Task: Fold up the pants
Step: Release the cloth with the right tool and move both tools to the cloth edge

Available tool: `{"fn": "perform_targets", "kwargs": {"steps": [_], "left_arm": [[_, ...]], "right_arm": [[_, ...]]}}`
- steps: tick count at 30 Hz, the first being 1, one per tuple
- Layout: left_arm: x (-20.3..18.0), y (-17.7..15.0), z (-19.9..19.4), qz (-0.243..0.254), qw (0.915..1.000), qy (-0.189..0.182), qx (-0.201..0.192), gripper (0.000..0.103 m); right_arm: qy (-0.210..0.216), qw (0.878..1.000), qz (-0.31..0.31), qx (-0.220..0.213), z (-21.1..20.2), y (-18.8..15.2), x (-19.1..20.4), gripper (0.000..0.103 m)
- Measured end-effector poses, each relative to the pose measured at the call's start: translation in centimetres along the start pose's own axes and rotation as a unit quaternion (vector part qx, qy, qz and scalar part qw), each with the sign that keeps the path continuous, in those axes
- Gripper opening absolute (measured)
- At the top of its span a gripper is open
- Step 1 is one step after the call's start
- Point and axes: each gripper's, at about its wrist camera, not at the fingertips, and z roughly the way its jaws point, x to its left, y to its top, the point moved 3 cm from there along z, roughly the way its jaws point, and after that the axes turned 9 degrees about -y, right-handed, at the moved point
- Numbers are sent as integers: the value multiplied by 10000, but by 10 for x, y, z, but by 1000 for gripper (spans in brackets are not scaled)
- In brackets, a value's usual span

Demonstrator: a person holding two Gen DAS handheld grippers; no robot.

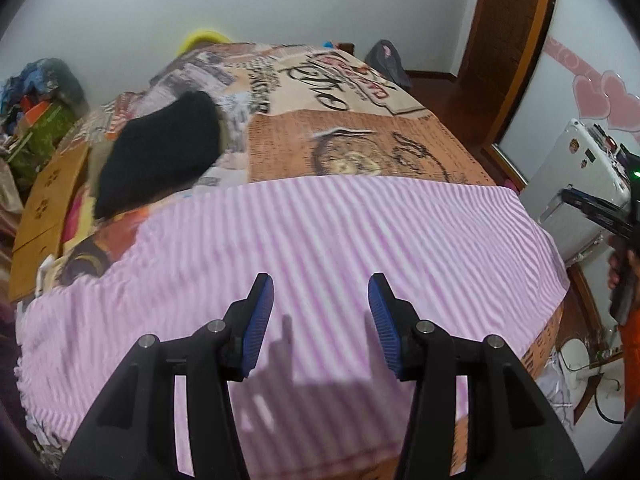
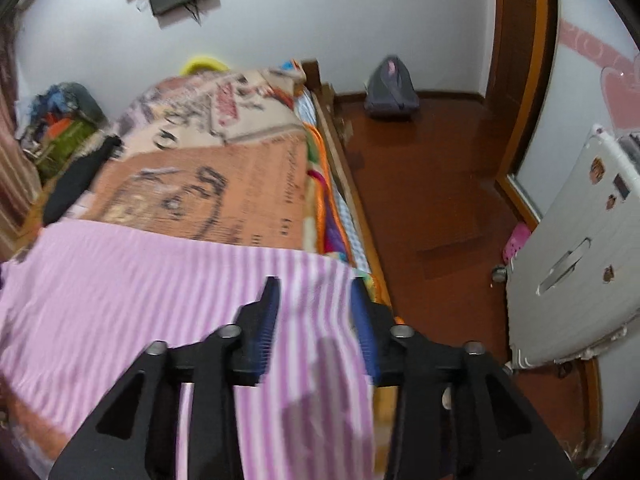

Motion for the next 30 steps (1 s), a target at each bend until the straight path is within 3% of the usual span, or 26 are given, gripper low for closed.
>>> {"fn": "perform_targets", "kwargs": {"steps": [6, 10, 13, 19, 20, 22, 27, 30], "left_arm": [[69, -30, -49, -554, 9963, 586, -290, 51], [139, -61, -84, -1127, 9857, 1188, -410, 55], [200, -92, -110, -1640, 9694, 1759, -491, 62], [307, -162, -141, -2542, 9241, 2821, -433, 63], [324, -176, -140, -2760, 9178, 2823, -420, 63], [342, -191, -137, -3013, 9143, 2675, -414, 63], [362, -211, -104, -3128, 9235, 2210, -216, 64], [363, -216, -93, -3107, 9263, 2119, -235, 68]], "right_arm": [[4, 9996, -4, -281, -46, -27, 20, 48], [-188, 9994, 207, -181, -47, -48, 24, 48], [-537, 9979, 364, -72, -44, -61, 23, 48], [-926, 9893, 1101, 257, -32, -87, 14, 49], [-971, 9877, 1188, 295, -33, -92, 13, 49], [-1134, 9829, 1391, 416, -32, -100, 11, 49], [-1315, 9736, 1780, 561, -38, -111, 14, 49], [-1433, 9703, 1864, 566, -41, -112, 18, 57]]}}
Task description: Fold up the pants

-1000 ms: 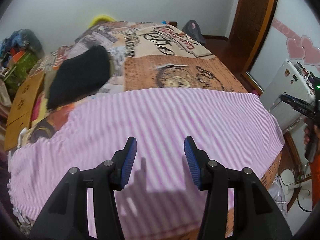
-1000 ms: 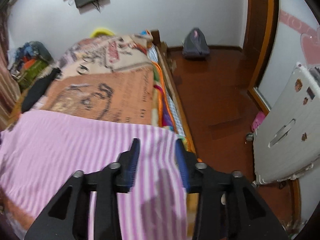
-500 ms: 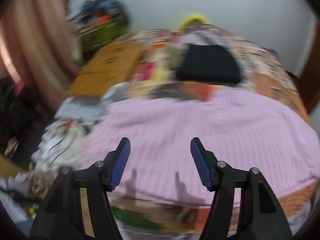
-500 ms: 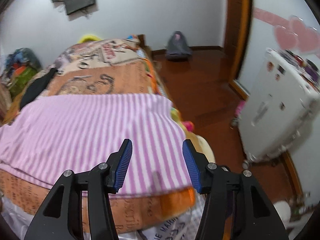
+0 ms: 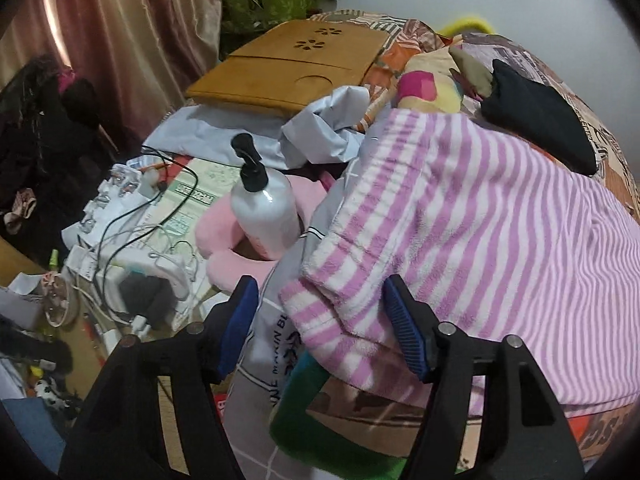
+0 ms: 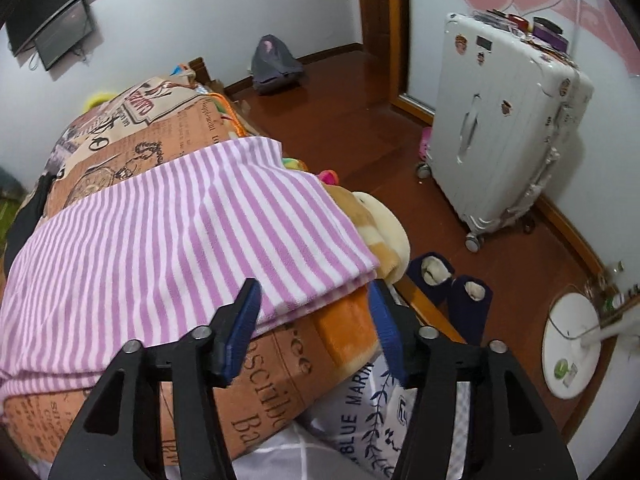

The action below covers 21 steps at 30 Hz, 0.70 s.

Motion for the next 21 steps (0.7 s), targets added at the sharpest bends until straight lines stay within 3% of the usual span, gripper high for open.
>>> {"fn": "perform_targets", "kwargs": {"steps": [8, 11, 21], "left_arm": [[12, -5, 8, -528, 9970, -573, 48, 68], [10, -6, 6, -668, 9950, -743, 44, 54], [-11, 2, -4, -232, 9995, -204, -8, 33]], "right_arm": [[-238, 9997, 88, -17, 3, 2, -10, 60], [-169, 9995, 264, 70, 10, 3, -18, 60], [566, 9934, 776, 620, 59, -5, -14, 60]]}}
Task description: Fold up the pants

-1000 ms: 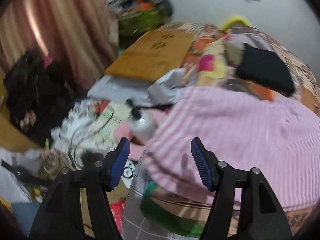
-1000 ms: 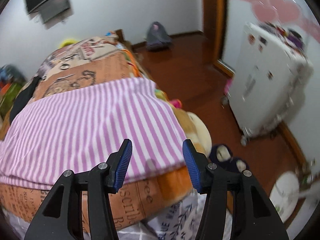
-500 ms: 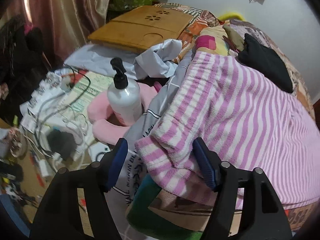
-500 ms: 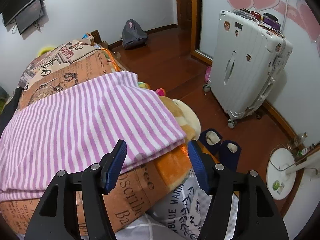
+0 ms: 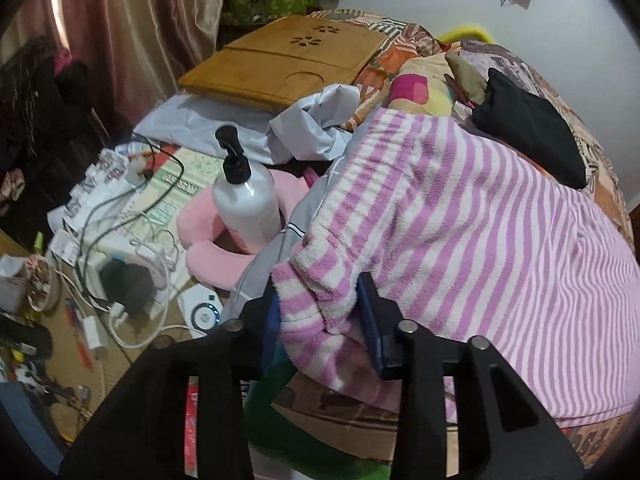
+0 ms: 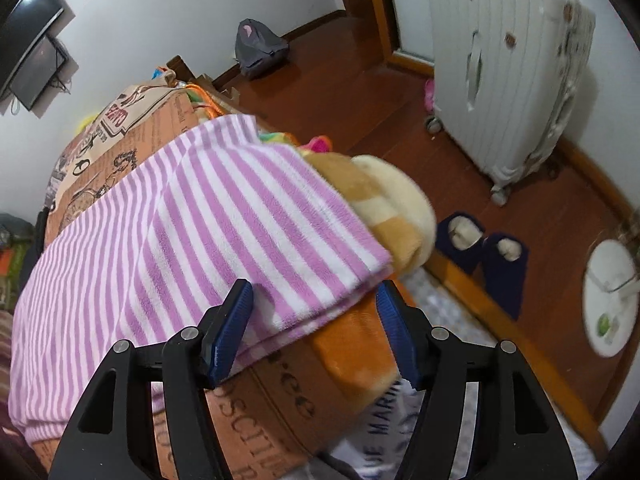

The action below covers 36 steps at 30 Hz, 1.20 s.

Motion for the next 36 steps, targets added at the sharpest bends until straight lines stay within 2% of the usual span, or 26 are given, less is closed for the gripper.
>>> {"fn": "perform_targets", "kwargs": {"steps": [3, 5, 8, 13, 18, 21, 26, 31, 32, 36], "left_arm": [[-7, 2, -7, 220, 9996, 124, -88, 26], [-12, 4, -15, 312, 9992, 162, -203, 24], [-14, 5, -26, 296, 9989, 118, -355, 22], [-15, 4, -43, 376, 9981, 120, -465, 22], [-4, -4, -56, 396, 9979, 194, -482, 22], [9, -12, -56, 267, 9986, 201, -414, 22], [25, -24, -42, 257, 9989, 307, -237, 22], [33, -28, -33, 212, 9995, 186, -154, 24], [33, -29, -32, 237, 9996, 150, -105, 25], [38, -31, -47, 220, 9993, 257, -171, 49]], "right_arm": [[222, 9996, 119, -141, -2, -2, 0, 40], [239, 9995, 66, -194, -5, -1, 3, 18], [8, 9990, -174, -414, -11, 5, 7, 8], [-222, 9972, -272, -656, -17, 19, 2, 5], [-446, 9956, -455, -693, -12, 30, -2, 4], [-646, 9925, -739, -730, -11, 28, 4, 4], [-632, 9938, -623, -677, -11, 21, -7, 4], [-783, 9915, -740, -735, -10, 25, -6, 4], [-790, 9916, -749, -706, -9, 26, -5, 4], [-785, 9917, -872, -525, -7, 25, -2, 7]]}}
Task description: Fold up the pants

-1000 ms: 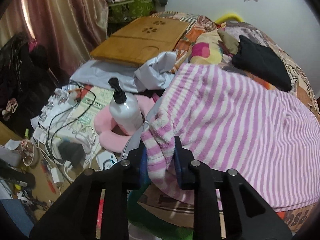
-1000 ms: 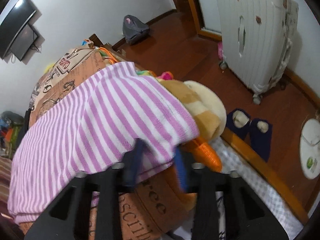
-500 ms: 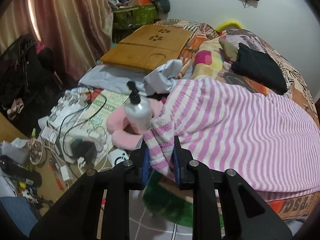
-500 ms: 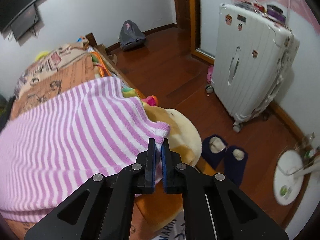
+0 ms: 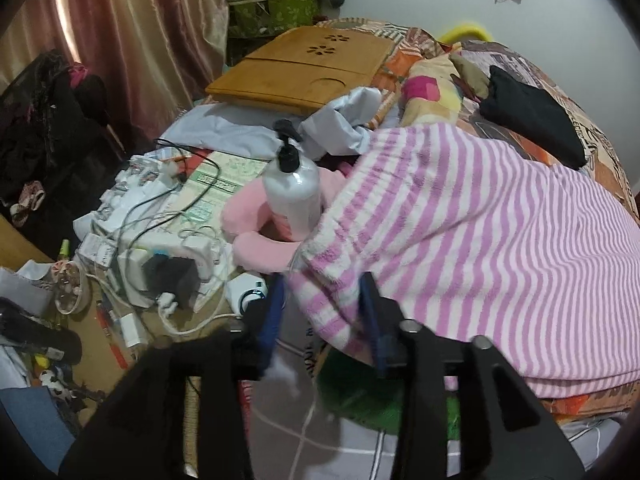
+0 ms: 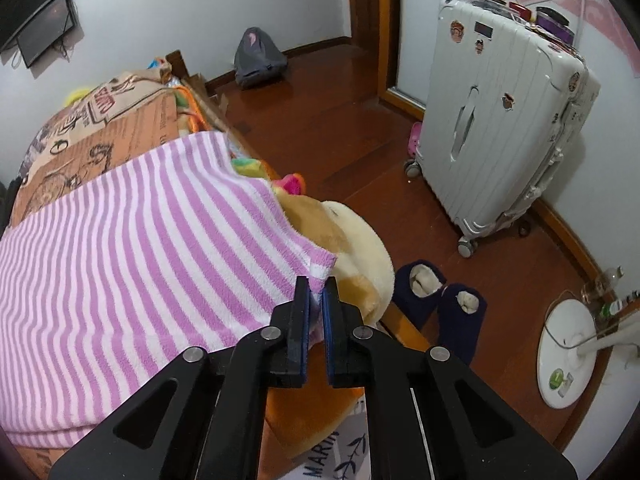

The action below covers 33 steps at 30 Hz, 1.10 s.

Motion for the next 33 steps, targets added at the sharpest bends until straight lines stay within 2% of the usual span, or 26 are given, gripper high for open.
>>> {"fn": "perform_targets", "kwargs": {"steps": [1, 4, 6, 8, 12, 15, 17, 19, 21, 24, 26, 28, 29, 33], "left_arm": [[2, 1, -3, -19, 10000, 21, -24, 54], [12, 8, -20, -192, 9996, -103, -172, 55], [14, 21, -32, -202, 9992, -97, -331, 55], [12, 35, -39, -157, 9988, -138, -433, 55], [0, 67, -41, 32, 9981, -232, -572, 56], [-12, 96, -28, 164, 9975, -343, -595, 57], [-19, 109, -14, 191, 9973, -482, -519, 57], [-24, 118, 2, 222, 9974, -544, -410, 57], [-30, 124, 23, 268, 9977, -589, -216, 57], [-34, 125, 55, 221, 9967, -769, 158, 57], [-35, 122, 69, 183, 9953, -883, 343, 57], [-34, 119, 81, 175, 9939, -965, 505, 57], [-35, 116, 86, 197, 9930, -1011, 574, 57], [-34, 111, 98, 227, 9897, -1214, 729, 58]], "right_arm": [[-52, 10000, -78, -20, -4, -1, 1, 10], [-407, 9984, -358, -159, -22, 1, 2, 25], [-457, 9972, -502, -327, -39, 7, 6, 33], [-355, 9959, -628, -538, -58, 16, 14, 36], [75, 9877, -1181, -1019, -108, 45, 61, 38], [556, 9749, -1639, -1404, -141, 63, 115, 51], [1027, 9591, -2027, -1687, -166, 73, 166, 54], [1514, 9428, -2384, -1771, -181, 76, 216, 54], [1925, 9281, -2667, -1746, -188, 75, 257, 55], [2554, 8979, -3221, -1576, -191, 63, 336, 55], [2819, 8800, -3540, -1440, -188, 50, 376, 55], [3083, 8556, -3973, -1230, -182, 29, 426, 55], [3147, 8475, -4110, -1169, -180, 20, 436, 55], [3286, 7985, -4975, -832, -161, -26, 509, 54]]}}
